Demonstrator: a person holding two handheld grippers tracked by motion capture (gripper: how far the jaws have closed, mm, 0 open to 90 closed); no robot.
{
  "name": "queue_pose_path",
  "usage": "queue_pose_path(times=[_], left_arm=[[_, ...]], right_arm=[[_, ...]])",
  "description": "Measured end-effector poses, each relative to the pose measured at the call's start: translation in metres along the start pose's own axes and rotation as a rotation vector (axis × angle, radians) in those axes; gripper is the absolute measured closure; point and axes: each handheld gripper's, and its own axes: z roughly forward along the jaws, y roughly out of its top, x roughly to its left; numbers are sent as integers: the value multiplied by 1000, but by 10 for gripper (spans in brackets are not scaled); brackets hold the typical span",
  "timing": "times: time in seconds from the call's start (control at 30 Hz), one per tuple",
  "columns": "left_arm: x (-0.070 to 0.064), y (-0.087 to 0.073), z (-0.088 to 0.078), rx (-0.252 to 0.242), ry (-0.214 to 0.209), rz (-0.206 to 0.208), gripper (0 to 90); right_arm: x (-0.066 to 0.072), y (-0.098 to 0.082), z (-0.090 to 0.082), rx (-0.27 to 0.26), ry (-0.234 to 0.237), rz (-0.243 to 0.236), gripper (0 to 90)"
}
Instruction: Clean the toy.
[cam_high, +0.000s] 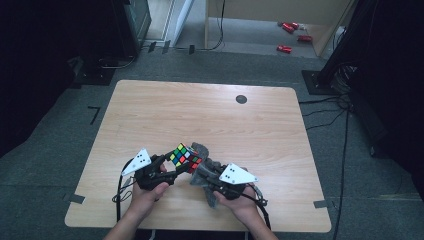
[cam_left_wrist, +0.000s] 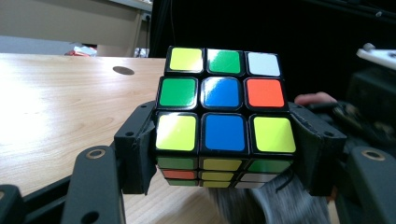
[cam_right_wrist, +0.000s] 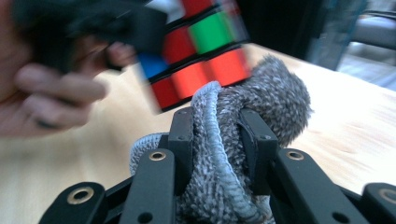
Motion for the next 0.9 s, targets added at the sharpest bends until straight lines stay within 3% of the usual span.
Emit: queue_pose_path(times=[0.07,0.17,0.3,0.37,0.57,0.73,0.8,0.9], left_arm=[[0,0,0,0,0,0,350],[1,1,-1,-4,1,-8,350],[2,1,-2,-5,4,-5,350],[2,1,-2,-4,6,0,350],[1,0,-1,12,22,26,350],[-4,-3,5,121,166,185,350],[-8,-6,10,168,190,229,350],[-22,-11,22,247,216,331,350]], right_arm=[[-2,0,-2,-11,1,4,703],[8,-3,4,18,60,-16,701],[22,-7,14,62,109,-77,697],[19,-6,12,60,104,-70,698],[-7,-1,-5,-14,27,23,704],[-17,13,-22,-101,-31,78,704],[-16,22,-27,-133,-37,81,704],[-7,31,-28,-150,-36,41,704]])
